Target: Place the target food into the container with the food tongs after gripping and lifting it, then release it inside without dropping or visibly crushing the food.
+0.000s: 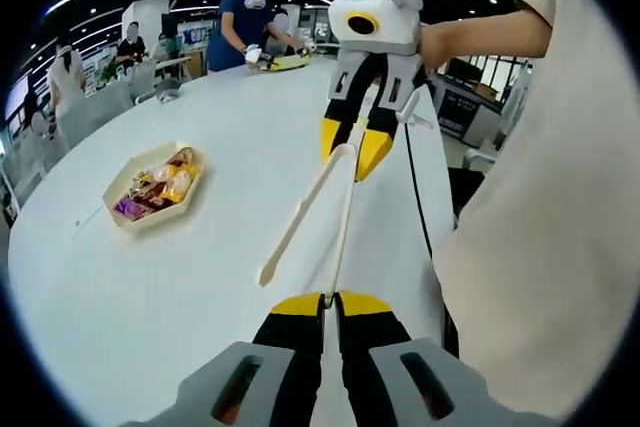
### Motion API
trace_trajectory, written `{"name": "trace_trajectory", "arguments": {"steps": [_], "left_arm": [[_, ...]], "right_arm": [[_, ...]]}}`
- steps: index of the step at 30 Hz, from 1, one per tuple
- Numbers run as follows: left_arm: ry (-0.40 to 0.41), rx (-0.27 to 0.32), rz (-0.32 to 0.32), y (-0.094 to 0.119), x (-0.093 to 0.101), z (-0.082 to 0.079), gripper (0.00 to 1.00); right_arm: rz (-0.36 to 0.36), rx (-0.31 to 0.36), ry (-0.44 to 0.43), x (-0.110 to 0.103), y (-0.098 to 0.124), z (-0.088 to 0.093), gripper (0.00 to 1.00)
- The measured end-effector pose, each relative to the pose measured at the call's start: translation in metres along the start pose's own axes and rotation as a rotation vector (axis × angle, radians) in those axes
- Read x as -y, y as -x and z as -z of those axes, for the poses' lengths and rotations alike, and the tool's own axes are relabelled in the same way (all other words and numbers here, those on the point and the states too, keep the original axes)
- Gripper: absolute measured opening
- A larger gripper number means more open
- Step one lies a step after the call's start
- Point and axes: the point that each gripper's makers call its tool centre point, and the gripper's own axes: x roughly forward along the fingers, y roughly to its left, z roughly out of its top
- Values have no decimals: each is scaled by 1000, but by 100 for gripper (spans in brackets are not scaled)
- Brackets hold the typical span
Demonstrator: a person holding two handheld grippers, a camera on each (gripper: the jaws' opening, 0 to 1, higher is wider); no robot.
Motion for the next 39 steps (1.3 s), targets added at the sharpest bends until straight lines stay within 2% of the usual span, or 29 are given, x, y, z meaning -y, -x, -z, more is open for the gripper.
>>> {"name": "trace_trajectory", "arguments": {"steps": [8, 10, 17, 26, 39], "left_arm": [[-8, -34, -5, -7, -5, 10, 2], [-8, -41, -6, -8, -7, 12, 2], [-22, -78, -14, -13, -14, 22, 2], [-2, -124, -11, -21, -23, 36, 2], [33, -164, 0, -38, -31, 46, 2]], "right_arm": [[2, -11, -9, 5, -11, 2, 17], [18, -9, 17, 9, -12, 1, 17], [19, -18, 29, 11, -20, -2, 17], [13, -2, -40, 15, -32, 3, 17], [38, -33, -88, 24, -43, 14, 17]]}}
